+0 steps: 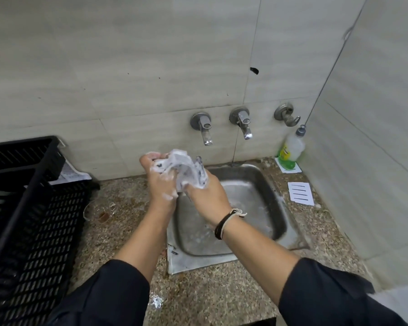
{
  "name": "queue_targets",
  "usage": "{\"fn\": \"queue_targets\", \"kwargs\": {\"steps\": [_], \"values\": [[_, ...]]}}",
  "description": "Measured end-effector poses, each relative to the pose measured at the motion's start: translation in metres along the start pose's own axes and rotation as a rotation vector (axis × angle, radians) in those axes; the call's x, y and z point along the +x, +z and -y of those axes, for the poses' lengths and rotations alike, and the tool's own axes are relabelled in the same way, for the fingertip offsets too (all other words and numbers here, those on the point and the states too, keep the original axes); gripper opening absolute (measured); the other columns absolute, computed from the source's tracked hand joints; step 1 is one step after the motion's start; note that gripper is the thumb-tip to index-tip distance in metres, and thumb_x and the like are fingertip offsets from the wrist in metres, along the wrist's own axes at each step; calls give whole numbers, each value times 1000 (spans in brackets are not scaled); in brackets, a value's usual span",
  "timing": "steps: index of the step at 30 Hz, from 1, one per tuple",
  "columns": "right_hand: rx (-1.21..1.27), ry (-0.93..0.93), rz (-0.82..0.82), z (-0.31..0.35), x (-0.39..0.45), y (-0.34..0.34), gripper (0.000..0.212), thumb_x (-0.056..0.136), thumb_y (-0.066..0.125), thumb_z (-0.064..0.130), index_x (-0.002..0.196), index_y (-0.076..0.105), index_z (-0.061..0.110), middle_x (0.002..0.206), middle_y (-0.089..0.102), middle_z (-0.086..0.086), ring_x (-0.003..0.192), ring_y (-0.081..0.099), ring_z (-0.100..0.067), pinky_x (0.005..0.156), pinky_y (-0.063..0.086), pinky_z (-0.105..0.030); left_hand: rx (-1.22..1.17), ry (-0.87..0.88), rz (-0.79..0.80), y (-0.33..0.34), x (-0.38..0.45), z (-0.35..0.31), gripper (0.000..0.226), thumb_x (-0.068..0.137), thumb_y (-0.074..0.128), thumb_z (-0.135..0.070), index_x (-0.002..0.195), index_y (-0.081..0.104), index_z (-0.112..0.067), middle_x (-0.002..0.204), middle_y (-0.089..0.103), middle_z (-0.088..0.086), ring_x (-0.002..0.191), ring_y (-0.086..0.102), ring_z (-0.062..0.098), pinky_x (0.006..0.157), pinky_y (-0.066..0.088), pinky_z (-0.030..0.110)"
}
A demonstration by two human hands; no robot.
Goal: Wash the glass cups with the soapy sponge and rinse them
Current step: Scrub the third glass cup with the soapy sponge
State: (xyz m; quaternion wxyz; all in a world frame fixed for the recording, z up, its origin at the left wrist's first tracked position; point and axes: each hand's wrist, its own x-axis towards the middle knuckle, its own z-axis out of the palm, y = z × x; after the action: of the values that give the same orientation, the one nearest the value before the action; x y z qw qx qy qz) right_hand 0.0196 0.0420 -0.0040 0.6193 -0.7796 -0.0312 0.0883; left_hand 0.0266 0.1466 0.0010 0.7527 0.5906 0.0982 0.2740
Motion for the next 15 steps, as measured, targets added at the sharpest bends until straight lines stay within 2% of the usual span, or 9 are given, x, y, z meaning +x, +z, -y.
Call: {"fn": "queue_targets", "kwargs": {"steps": [3,5,7,8,9,10,12,13,15], "values": [[225,159,-173,9,11,2,14,86,58,21,85,71,15,78,71,-1,71,62,-17,63,48,-32,31,-131,123,10,-5,9,55,67,72,-17,108,37,-25,104,54,8,86,60,17,71,52,28],[107,95,-235,14,15,-8,12,88,60,19,82,70,14,77,71,-1,70,62,-16,64,48,-30,134,-182,161,7,-5,7,58,76,78,-9,116,39,-25,108,57,3,86,65,9,69,54,23],[-154,-79,-233,18,15,-27,9,87,61,16,80,66,17,78,70,-5,73,62,-21,66,45,-28,420,16,202,-4,0,4,59,84,82,-15,127,44,-20,117,60,-5,99,64,-2,79,55,19],[-299,-182,-215,22,16,-37,8,85,60,13,81,65,17,80,70,-8,74,62,-26,66,41,-27,558,137,246,-8,4,4,61,84,82,-17,133,46,-18,122,61,-7,107,63,1,85,53,18],[-438,-267,-197,25,20,-44,8,83,61,10,86,67,13,82,70,-11,76,63,-30,66,37,-25,678,222,310,-9,6,4,64,84,81,-15,138,46,-17,125,62,-7,109,63,6,87,49,17],[-546,-331,-187,28,22,-48,18,80,61,9,97,68,9,85,70,-12,77,64,-32,65,36,-24,763,266,382,-6,7,0,69,83,77,-8,143,43,-17,124,63,-4,108,64,11,86,47,16],[-656,-396,-185,31,21,-49,43,81,61,6,124,60,5,94,69,-15,80,65,-34,65,44,-29,759,310,459,4,8,-4,78,80,69,4,148,37,-18,120,65,-1,100,65,12,83,50,18],[-654,-427,-189,31,17,-50,53,81,61,4,134,52,3,99,68,-18,83,65,-37,68,49,-35,697,304,454,8,10,-6,74,80,66,6,144,39,-19,117,65,-1,97,65,9,81,50,17],[-587,-488,-189,29,5,-54,61,84,59,2,143,43,2,108,65,-21,87,63,-39,74,53,-42,605,346,394,15,9,-10,47,84,59,-2,125,46,-22,103,66,-5,89,64,2,73,49,15]]}}
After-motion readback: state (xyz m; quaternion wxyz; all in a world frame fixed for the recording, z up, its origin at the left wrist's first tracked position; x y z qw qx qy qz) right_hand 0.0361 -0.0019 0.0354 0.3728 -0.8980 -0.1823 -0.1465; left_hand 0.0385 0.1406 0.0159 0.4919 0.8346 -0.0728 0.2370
